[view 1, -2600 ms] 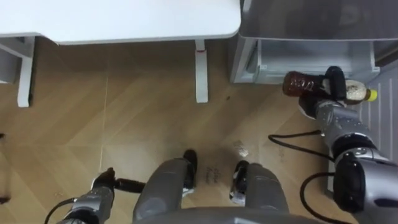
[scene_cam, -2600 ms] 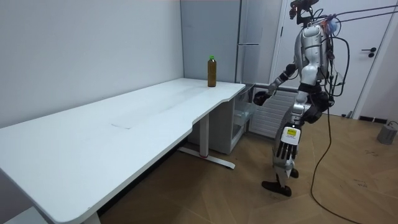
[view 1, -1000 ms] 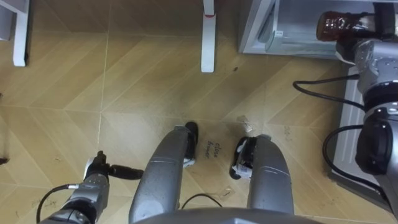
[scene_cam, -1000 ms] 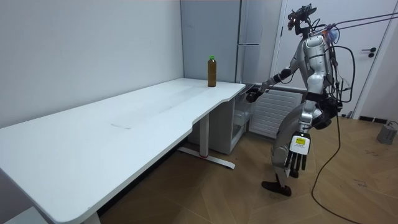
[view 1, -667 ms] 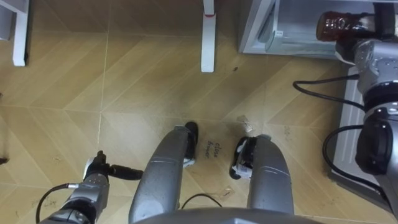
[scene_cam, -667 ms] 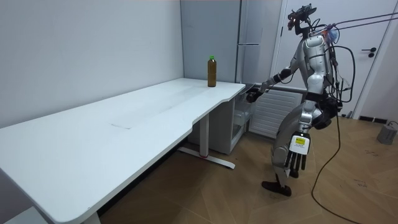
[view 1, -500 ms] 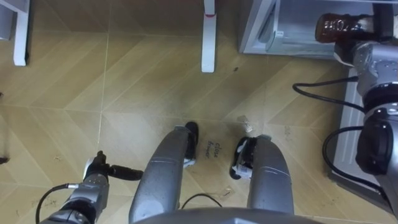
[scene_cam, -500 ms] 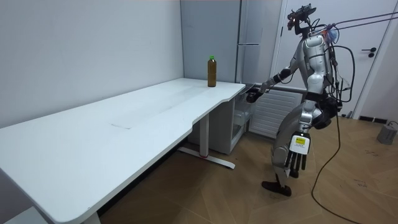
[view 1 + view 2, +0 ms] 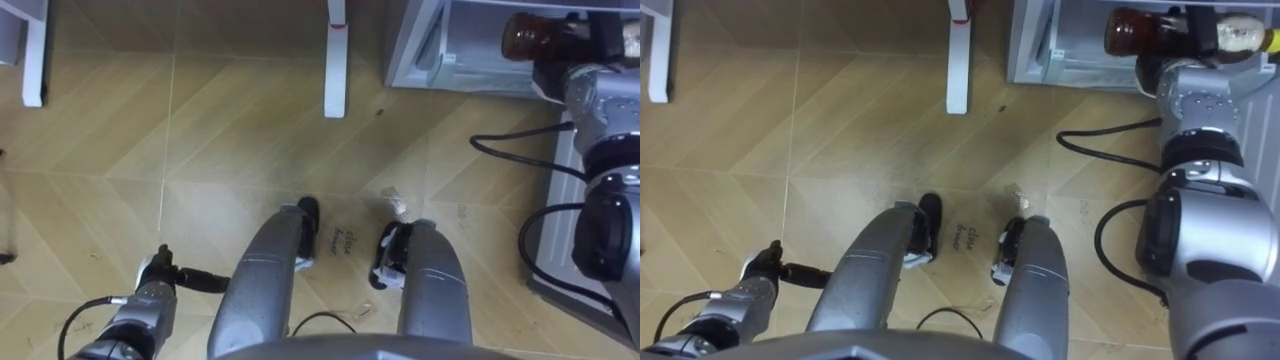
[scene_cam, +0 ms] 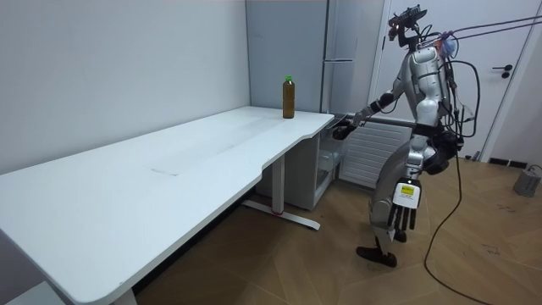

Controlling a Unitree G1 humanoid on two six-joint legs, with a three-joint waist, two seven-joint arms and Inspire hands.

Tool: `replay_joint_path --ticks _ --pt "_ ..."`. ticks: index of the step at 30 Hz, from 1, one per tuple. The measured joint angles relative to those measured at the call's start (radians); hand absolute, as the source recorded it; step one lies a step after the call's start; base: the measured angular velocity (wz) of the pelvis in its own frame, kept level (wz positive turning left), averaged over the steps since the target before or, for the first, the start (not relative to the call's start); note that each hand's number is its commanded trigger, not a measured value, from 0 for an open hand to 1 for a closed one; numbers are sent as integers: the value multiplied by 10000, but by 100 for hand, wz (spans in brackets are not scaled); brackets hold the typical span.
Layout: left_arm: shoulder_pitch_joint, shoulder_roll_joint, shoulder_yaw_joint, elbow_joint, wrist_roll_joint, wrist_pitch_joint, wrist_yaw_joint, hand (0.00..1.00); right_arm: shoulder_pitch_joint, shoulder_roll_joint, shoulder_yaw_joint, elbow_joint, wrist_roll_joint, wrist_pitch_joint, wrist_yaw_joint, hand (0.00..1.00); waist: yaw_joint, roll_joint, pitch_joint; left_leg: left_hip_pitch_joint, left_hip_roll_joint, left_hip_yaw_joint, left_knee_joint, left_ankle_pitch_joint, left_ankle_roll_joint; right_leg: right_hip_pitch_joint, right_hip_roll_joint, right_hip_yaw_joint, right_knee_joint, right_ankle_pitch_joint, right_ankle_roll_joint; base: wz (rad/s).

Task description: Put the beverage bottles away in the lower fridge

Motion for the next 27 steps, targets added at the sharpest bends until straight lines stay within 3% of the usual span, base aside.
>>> replay_joint_path --ticks 7,8,9,27 --pt "-1 2 -179 -113 -169 -15 108 0 -3 -26 3 33 2 64 15 100 -12 0 0 7 1 0 -22 0 0 28 -8 -20 -14 -2 2 0" --pt "0 2 -181 -108 -173 -17 132 0 -3 -30 3 33 -3 62 15 40 -12 0 0 7 1 1 -25 1 1 31 -8 -22 -16 -2 3 0" --pt "0 2 -186 -106 -175 -19 204 0 -3 -38 3 33 -4 62 15 0 -12 0 0 7 4 1 -33 2 1 37 -7 -27 -26 -2 3 0" --pt "14 12 -475 -86 -239 15 279 0 -24 -68 394 177 20 160 280 0 66 4 2 133 24 85 -186 0 17 174 -77 -147 -191 -3 3 0"
